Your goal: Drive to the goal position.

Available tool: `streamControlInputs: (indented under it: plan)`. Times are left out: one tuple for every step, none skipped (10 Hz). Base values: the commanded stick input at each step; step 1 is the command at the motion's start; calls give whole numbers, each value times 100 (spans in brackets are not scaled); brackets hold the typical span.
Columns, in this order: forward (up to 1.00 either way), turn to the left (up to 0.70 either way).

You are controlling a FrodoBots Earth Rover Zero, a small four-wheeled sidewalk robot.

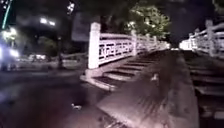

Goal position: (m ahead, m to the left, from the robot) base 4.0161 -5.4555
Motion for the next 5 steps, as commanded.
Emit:
streamControlInputs:
  plan:
    - [45,-27]
    - [45,-27]
    - [45,-27]
    - [45,-27]
    - [45,-27]
